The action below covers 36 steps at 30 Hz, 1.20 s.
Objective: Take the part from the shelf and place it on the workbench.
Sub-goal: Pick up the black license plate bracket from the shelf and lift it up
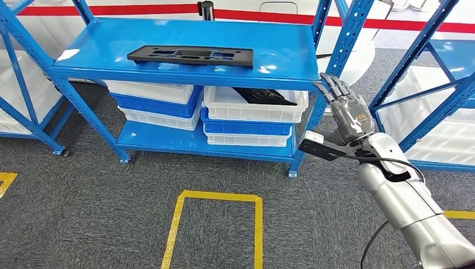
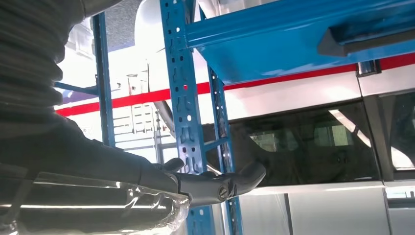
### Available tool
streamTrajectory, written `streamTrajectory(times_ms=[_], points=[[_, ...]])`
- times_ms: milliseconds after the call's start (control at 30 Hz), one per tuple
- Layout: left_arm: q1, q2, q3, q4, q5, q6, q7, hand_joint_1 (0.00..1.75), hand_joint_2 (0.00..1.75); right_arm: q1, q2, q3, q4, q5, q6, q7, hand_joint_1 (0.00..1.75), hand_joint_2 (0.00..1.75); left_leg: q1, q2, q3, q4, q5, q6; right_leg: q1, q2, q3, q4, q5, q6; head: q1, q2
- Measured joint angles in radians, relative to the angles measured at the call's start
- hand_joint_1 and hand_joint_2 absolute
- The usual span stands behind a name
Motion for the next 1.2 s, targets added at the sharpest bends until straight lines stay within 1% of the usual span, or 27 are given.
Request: streamTrajectory(times_ms=[67, 133, 167, 200, 233, 267, 333, 367, 400, 500, 533, 567, 633, 667, 700, 733, 800, 833, 867, 900, 933, 1000, 1033, 1067, 1133, 1167, 1200], points=[[0.0, 0.0, 0.001, 0.0, 0.0, 0.0, 0.0, 0.0, 0.0, -0.001, 0.003, -0.001, 0.0, 0.002, 0.001, -0.002, 0.0, 1.75, 0.007, -0.002, -0.036, 0.078, -0.044, -0.016, -0.006, 0.0, 0.007, -0.003, -0.001, -0.009, -0.004, 0.0], [0.0, -0.001, 0.003, 0.0, 0.0, 0.001, 0.0, 0.0, 0.0, 0.0, 0.007, 0.0, 0.0, 0.004, 0.005, -0.004, 0.0, 1.75, 0.016, -0.002, -0.101, 0.201, -0.095, -0.03, -0.006, 0.0, 0.009, -0.003, -0.004, -0.013, -0.005, 0.0], [0.001, -0.001, 0.003, 0.0, 0.0, 0.001, 0.0, 0.0, 0.0, 0.001, 0.009, 0.0, 0.0, 0.005, 0.008, -0.005, 0.0, 1.75, 0.021, -0.002, -0.126, 0.239, -0.102, -0.035, -0.007, 0.001, 0.009, -0.002, -0.005, -0.014, -0.005, 0.0], [0.002, -0.002, 0.004, 0.0, 0.0, 0.001, 0.0, 0.0, 0.0, 0.002, 0.012, 0.0, 0.0, 0.005, 0.01, -0.007, 0.0, 1.75, 0.025, -0.002, -0.136, 0.246, -0.091, -0.038, -0.007, 0.001, 0.01, -0.002, -0.006, -0.014, -0.005, 0.0], [0.002, -0.002, 0.004, 0.0, 0.0, 0.001, -0.001, 0.0, 0.0, 0.003, 0.014, 0.0, 0.0, 0.006, 0.012, -0.008, 0.0, 1.75, 0.029, -0.002, -0.128, 0.218, -0.064, -0.04, -0.009, 0.002, 0.012, -0.002, -0.007, -0.013, -0.005, 0.0], [0.002, -0.002, 0.004, 0.0, 0.0, 0.001, -0.001, 0.0, 0.0, 0.004, 0.017, 0.0, 0.0, 0.007, 0.013, -0.01, 0.0, 1.75, 0.032, -0.002, -0.101, 0.157, -0.025, -0.041, -0.011, 0.003, 0.014, -0.002, -0.009, -0.012, -0.005, 0.0], [0.001, -0.002, 0.004, 0.0, 0.001, 0.001, -0.002, 0.0, 0.0, 0.004, 0.021, 0.0, 0.0, 0.011, 0.013, -0.011, 0.0, 1.75, 0.033, -0.004, -0.042, 0.036, 0.023, -0.041, -0.009, 0.005, 0.018, -0.002, -0.013, -0.004, -0.006, 0.0], [0.001, -0.002, 0.004, 0.0, 0.001, 0.001, -0.003, 0.0, 0.0, 0.004, 0.023, 0.001, 0.0, 0.013, 0.013, -0.012, 0.0, 1.75, 0.031, -0.005, -0.025, 0.001, 0.032, -0.038, -0.007, 0.006, 0.018, -0.002, -0.014, 0.001, -0.007, 0.0], [0.001, -0.002, 0.005, 0.0, 0.003, 0.001, -0.003, 0.0, 0.0, 0.004, 0.026, 0.002, 0.0, 0.016, 0.014, -0.014, 0.0, 1.75, 0.027, -0.006, -0.02, -0.009, 0.029, -0.033, -0.005, 0.007, 0.018, -0.004, -0.015, 0.007, -0.007, 0.0], [0.002, -0.003, 0.006, 0.0, 0.008, 0.002, -0.005, 0.0, 0.0, 0.006, 0.034, 0.008, 0.0, 0.031, 0.015, -0.018, 0.0, 1.75, 0.021, -0.005, -0.011, -0.021, 0.033, -0.006, -0.002, 0.005, 0.015, -0.001, -0.021, 0.027, -0.006, 0.0], [0.001, -0.004, 0.007, 0.0, 0.009, 0.003, -0.006, 0.0, 0.0, 0.005, 0.037, 0.011, 0.0, 0.038, 0.015, -0.019, 0.0, 1.75, 0.022, -0.004, -0.005, -0.027, 0.035, 0.003, -0.001, 0.003, 0.003, 0.024, -0.034, 0.027, -0.005, 0.0], [0.001, -0.004, 0.007, 0.0, 0.009, 0.003, -0.008, 0.0, 0.0, 0.004, 0.041, 0.014, 0.0, 0.045, 0.015, -0.019, 0.0, 1.75, 0.022, -0.004, -0.001, -0.031, 0.037, 0.01, -0.001, 0.001, -0.02, 0.07, -0.056, 0.023, -0.004, 0.0], [0.0, -0.006, 0.01, 0.0, 0.009, 0.006, -0.009, 0.0, 0.0, 0.003, 0.052, 0.024, 0.003, 0.055, 0.015, -0.02, 0.0, 1.75, 0.018, -0.003, 0.0, -0.031, 0.035, 0.018, 0.0, 0.0, -0.09, 0.208, -0.109, 0.015, -0.004, 0.0], [0.001, -0.007, 0.011, 0.0, 0.009, 0.007, -0.009, 0.0, 0.0, 0.003, 0.059, 0.031, 0.006, 0.058, 0.015, -0.02, 0.0, 1.75, 0.015, -0.003, 0.001, -0.031, 0.033, 0.02, 0.001, 0.0, -0.121, 0.263, -0.125, 0.015, -0.004, 0.0], [0.001, -0.008, 0.012, 0.0, 0.009, 0.009, -0.009, 0.0, 0.0, 0.003, 0.067, 0.038, 0.009, 0.06, 0.015, -0.019, 0.0, 1.75, 0.013, -0.004, 0.003, -0.031, 0.032, 0.022, 0.002, 0.0, -0.138, 0.288, -0.126, 0.018, -0.004, 0.0], [0.001, -0.009, 0.013, 0.0, 0.008, 0.01, -0.009, 0.0, 0.0, 0.002, 0.075, 0.045, 0.012, 0.062, 0.015, -0.019, 0.0, 1.75, 0.011, -0.005, 0.005, -0.03, 0.03, 0.022, 0.003, 0.0, -0.131, 0.268, -0.109, 0.023, -0.004, 0.0], [0.0, -0.011, 0.014, 0.0, 0.007, 0.012, -0.009, 0.0, 0.0, -0.006, 0.093, 0.06, 0.015, 0.068, 0.015, -0.019, 0.0, 1.75, 0.008, -0.006, 0.011, -0.029, 0.025, 0.02, 0.004, -0.001, -0.069, 0.133, -0.049, 0.03, -0.003, 0.0], [0.0, -0.012, 0.014, 0.0, 0.005, 0.013, -0.009, 0.0, 0.0, -0.012, 0.102, 0.069, 0.016, 0.072, 0.014, -0.019, 0.0, 1.75, 0.004, -0.007, 0.013, -0.026, 0.021, 0.016, 0.007, -0.001, -0.036, 0.065, -0.022, 0.029, -0.004, 0.0], [-0.001, -0.012, 0.014, 0.0, 0.003, 0.015, -0.009, 0.0, 0.0, -0.018, 0.112, 0.077, 0.016, 0.076, 0.013, -0.019, 0.0, 1.75, 0.002, -0.007, 0.013, -0.024, 0.018, 0.013, 0.009, -0.001, -0.014, 0.02, -0.006, 0.024, -0.005, 0.0], [-0.001, -0.013, 0.014, 0.0, 0.0, 0.017, -0.009, 0.0, 0.0, -0.022, 0.122, 0.086, 0.016, 0.082, 0.01, -0.018, 0.0, 1.75, 0.0, -0.008, 0.013, -0.023, 0.015, 0.009, 0.011, -0.002, -0.004, -0.001, 0.0, 0.018, -0.006, 0.0], [-0.002, -0.014, 0.015, 0.0, -0.002, 0.018, -0.008, 0.0, 0.0, -0.024, 0.131, 0.094, 0.017, 0.089, 0.008, -0.016, 0.0, 1.75, -0.001, -0.007, 0.013, -0.022, 0.013, 0.005, 0.013, -0.001, -0.002, -0.003, 0.001, 0.012, -0.007, 0.0], [-0.003, -0.014, 0.016, -0.001, -0.004, 0.021, -0.006, 0.0, 0.0, -0.027, 0.152, 0.111, 0.017, 0.11, 0.002, -0.008, 0.0, 1.75, 0.003, -0.006, 0.011, -0.017, 0.006, -0.006, 0.007, 0.0, 0.003, -0.008, 0.002, 0.0, -0.006, 0.0], [-0.005, -0.014, 0.017, -0.002, -0.005, 0.021, -0.005, 0.0, 0.0, -0.031, 0.163, 0.12, 0.017, 0.119, 0.0, -0.004, 0.0, 1.75, 0.005, -0.005, 0.004, 0.001, -0.007, -0.013, 0.003, 0.0, 0.008, -0.011, 0.002, -0.007, -0.008, 0.0], [-0.006, -0.014, 0.018, -0.003, -0.006, 0.022, -0.004, 0.0, 0.0, -0.036, 0.178, 0.13, 0.019, 0.126, -0.002, 0.001, 0.0, 1.75, 0.008, -0.005, -0.015, 0.042, -0.03, -0.02, -0.001, 0.001, 0.012, -0.014, 0.002, -0.014, -0.01, 0.0], [-0.009, -0.015, 0.019, -0.005, -0.006, 0.023, -0.003, 0.0, 0.0, -0.044, 0.207, 0.152, 0.024, 0.131, -0.003, 0.006, 0.0, 1.75, 0.016, -0.005, -0.08, 0.169, -0.087, -0.034, -0.003, 0.001, 0.016, -0.014, -0.001, -0.022, -0.013, 0.0], [-0.01, -0.015, 0.02, -0.005, -0.006, 0.023, -0.002, 0.0, 0.0, -0.046, 0.221, 0.162, 0.027, 0.132, -0.003, 0.007, 0.0, 1.75, 0.02, -0.004, -0.114, 0.228, -0.105, -0.04, -0.003, 0.001, 0.018, -0.014, -0.002, -0.023, -0.013, 0.0], [-0.01, -0.016, 0.02, -0.005, -0.006, 0.023, -0.001, 0.0, 0.0, -0.046, 0.233, 0.171, 0.03, 0.133, -0.003, 0.008, 0.0, 1.75, 0.024, -0.004, -0.136, 0.256, -0.106, -0.044, -0.003, 0.002, 0.019, -0.014, -0.003, -0.024, -0.013, 0.0]])
